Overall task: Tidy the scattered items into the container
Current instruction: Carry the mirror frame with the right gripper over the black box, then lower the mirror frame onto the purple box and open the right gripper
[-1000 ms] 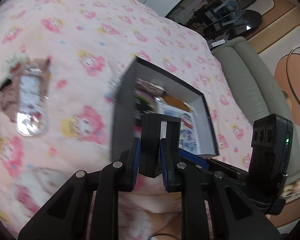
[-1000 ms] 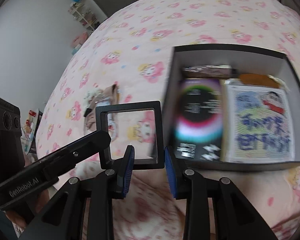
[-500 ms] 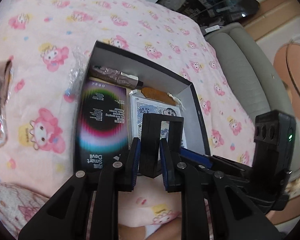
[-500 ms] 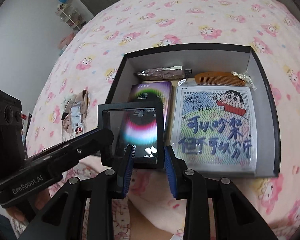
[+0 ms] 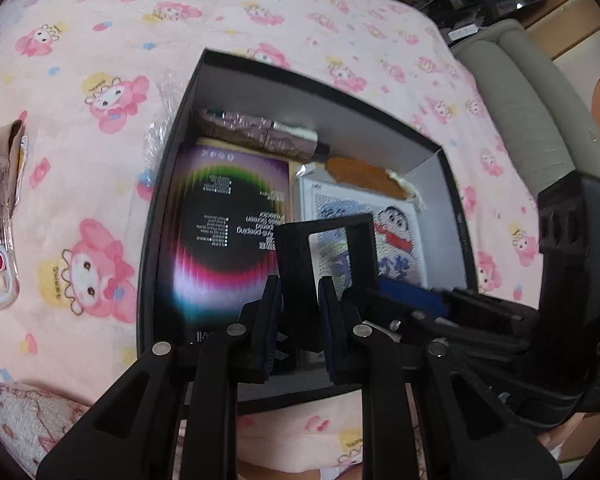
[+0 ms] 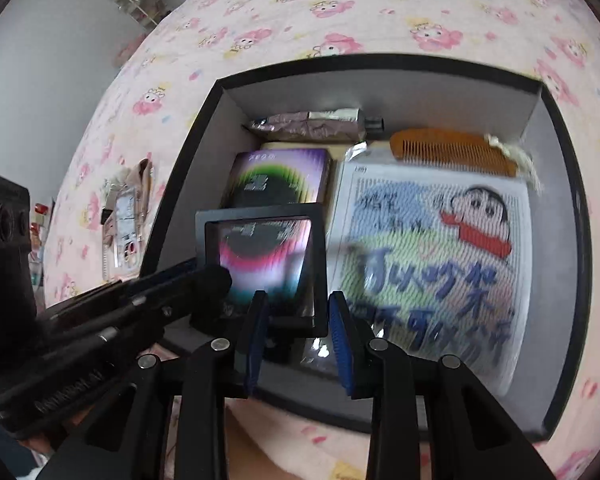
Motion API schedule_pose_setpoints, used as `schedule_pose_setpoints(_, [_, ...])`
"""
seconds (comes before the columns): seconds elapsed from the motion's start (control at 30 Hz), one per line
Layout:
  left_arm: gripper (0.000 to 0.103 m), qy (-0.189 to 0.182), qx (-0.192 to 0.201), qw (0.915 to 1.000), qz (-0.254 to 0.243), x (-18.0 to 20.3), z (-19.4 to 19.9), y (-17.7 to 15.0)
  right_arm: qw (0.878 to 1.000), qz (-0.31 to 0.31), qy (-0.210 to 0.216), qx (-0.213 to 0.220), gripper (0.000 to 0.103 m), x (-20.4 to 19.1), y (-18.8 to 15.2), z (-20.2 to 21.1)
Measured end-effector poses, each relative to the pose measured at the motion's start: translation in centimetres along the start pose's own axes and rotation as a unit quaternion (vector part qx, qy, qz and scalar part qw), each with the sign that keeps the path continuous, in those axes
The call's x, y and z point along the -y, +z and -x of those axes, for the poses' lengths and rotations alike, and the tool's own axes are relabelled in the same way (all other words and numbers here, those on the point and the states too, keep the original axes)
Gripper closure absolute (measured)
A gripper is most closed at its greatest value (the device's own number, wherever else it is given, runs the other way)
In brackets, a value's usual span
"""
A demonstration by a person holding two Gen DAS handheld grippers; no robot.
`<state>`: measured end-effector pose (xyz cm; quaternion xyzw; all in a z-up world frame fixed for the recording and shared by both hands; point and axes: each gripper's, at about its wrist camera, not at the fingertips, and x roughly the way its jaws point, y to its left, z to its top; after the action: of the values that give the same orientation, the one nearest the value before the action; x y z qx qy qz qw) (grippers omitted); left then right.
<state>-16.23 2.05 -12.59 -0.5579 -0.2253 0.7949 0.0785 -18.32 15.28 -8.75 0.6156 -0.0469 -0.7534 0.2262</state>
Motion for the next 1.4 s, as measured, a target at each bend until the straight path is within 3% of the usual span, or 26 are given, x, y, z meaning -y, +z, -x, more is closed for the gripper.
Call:
schedule_pose_setpoints(0.3, [0.09, 0.036, -0.041, 0.9985, -0.009, -0.4, -2.9, 0.0, 0.999, -0.035, 0.013, -0.019, 0.077, 2.1, -0.7, -2.2])
schedule_pose_setpoints(0.5, [0.097, 0.064, -0.057, 0.9962, -0.019, -0.7, -3.7, 0.2, 0.999, -0.026, 0.002, -0.022, 0.077, 1.6, -0.8, -3.0])
schedule_pose_setpoints(0.67, [0.096, 0.096, -0.061, 0.9927, -0.04, -0.2, -4.3, 0.0, 0.999, -0.037, 0.004, -0.035, 0.077, 2.0, -1.1, -3.9])
schedule_pose_setpoints(0.77, [0.091, 0.096, -0.058, 0.9931, -0.035, -0.2, -4.1, 0.2, 0.999, -0.039, -0.001, -0.038, 0.077, 2.1, -1.2, -4.0])
schedule_pose_setpoints(0.9, [0.087, 0.037, -0.042, 0.9984, 0.007, -0.9, -2.7, 0.9, 0.995, -0.077, 0.057, -0.034, 0.077, 3.1, -1.4, -2.6])
schedule_pose_setpoints(1.0, [0.087, 0.065, -0.01, 0.9978, -0.011, -0.2, -1.9, 1.0, 0.99, -0.101, 0.093, -0.025, 0.077, 3.9, -1.5, -1.6])
schedule_pose_setpoints(1.13, [0.087, 0.069, -0.015, 0.9962, -0.052, 1.3, -2.4, 0.8, 0.994, -0.102, 0.047, -0.002, 0.077, 4.0, -1.4, -0.9])
schedule_pose_setpoints(1.27, [0.087, 0.048, -0.035, 0.9955, -0.074, 2.3, -3.6, 0.5, 0.994, -0.111, 0.0, 0.014, 0.077, 5.0, -1.1, -0.5])
schedule_pose_setpoints(1.33, [0.087, 0.041, -0.041, 0.995, -0.081, 2.6, -4.2, 0.5, 0.994, -0.11, -0.021, 0.004, 0.077, 6.0, -0.3, -1.4])
schedule_pose_setpoints(1.4, [0.087, 0.057, -0.046, 0.994, -0.081, 2.6, -4.4, 0.3, 0.993, -0.116, -0.015, -0.01, 0.078, 6.8, -0.5, -2.0])
